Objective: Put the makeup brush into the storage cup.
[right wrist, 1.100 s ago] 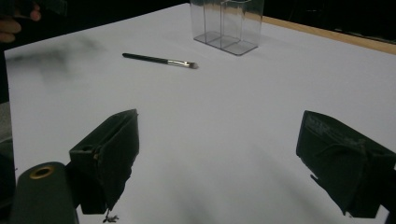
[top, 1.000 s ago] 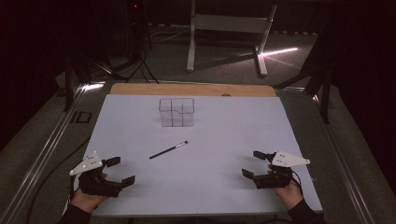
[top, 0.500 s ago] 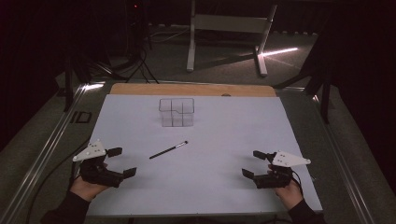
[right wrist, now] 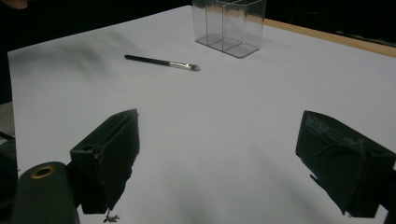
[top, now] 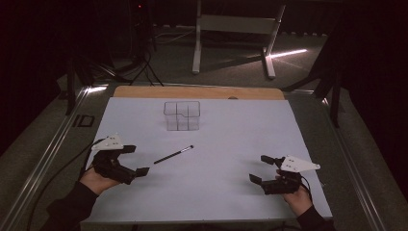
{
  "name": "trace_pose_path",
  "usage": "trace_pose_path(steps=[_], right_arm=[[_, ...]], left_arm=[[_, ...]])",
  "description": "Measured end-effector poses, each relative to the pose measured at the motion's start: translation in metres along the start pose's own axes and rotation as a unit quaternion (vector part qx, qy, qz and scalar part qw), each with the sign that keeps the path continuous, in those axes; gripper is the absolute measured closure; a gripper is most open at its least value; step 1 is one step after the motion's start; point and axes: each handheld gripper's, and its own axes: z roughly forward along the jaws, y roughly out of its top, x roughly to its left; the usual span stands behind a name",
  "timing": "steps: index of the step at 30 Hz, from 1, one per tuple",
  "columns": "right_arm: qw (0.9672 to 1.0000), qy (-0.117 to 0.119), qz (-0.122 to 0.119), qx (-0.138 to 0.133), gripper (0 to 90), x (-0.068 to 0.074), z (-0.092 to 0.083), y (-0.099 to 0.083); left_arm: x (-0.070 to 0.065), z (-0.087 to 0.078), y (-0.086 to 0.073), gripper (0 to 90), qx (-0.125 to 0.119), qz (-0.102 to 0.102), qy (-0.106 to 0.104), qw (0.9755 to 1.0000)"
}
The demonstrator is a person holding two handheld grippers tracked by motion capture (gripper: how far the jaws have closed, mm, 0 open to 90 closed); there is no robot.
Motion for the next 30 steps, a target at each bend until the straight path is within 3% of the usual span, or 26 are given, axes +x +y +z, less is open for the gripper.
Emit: trace_pose_path(steps=[10,16,23,30], right_arm=[[1.0000,0.003,-0.001,-0.001,13.6,0.000,0.000,0.000],[1.0000,0.004,0.001,0.000,13.6,0.000,0.000,0.000],[1.0000,0.006,0.000,0.001,13.6,0.000,0.000,0.000],[1.0000,0.007,0.000,0.000,13.6,0.000,0.000,0.000]], left_arm=[[0.004,0.006,0.024,0.8,0.030,0.021,-0.004,0.9993],[0.004,0.016,0.040,0.8,0.056,0.037,-0.005,0.9977],[0.004,0.027,0.054,1.6,0.091,0.053,-0.022,0.9942],[0.004,0.036,0.066,1.6,0.115,0.061,-0.016,0.9914]])
